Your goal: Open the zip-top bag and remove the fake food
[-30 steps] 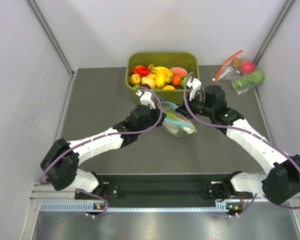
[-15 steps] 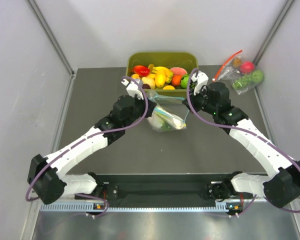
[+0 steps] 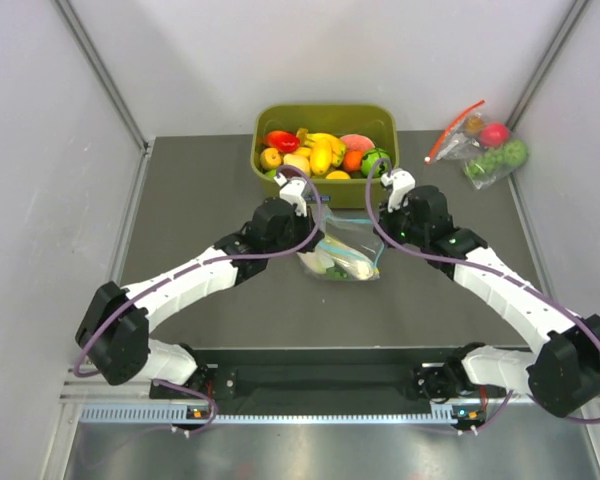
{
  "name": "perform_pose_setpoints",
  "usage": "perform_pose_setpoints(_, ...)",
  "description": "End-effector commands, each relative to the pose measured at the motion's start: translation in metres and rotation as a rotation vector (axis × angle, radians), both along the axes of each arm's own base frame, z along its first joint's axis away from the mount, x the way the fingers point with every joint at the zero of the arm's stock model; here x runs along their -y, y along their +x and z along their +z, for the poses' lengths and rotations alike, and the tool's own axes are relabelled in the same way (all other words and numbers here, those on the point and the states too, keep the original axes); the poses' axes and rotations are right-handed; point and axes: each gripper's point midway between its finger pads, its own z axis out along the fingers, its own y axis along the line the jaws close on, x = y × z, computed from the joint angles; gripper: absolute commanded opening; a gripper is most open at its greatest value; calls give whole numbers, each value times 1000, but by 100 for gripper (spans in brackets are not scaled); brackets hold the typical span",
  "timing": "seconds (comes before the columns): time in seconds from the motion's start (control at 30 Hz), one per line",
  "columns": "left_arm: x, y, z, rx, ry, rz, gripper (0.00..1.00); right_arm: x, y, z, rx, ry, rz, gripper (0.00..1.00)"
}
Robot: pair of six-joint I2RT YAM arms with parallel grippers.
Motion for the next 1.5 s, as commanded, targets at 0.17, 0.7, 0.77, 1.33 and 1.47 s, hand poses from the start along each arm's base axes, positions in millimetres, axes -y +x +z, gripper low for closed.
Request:
perform_pose_setpoints(0.17, 10, 1, 27, 73, -73, -35, 0, 8, -14, 51, 97, 57, -7, 50)
perform_pose_setpoints(0.7, 14, -7, 44, 95, -117, -54, 0, -65, -102, 107, 36, 364, 472, 54)
perform_pose_setpoints(0.77, 15, -8, 45, 97, -120, -60, 0, -71, -101, 96, -6, 355, 475, 54)
perform_pose_setpoints(1.33, 16, -22, 51, 114, -124, -91, 0, -60, -54, 8, -153, 173, 141, 51)
perform_pose_setpoints(1.47, 16, -29, 57, 112, -143, -110, 0, -54, -51, -6, -165, 158, 88, 50)
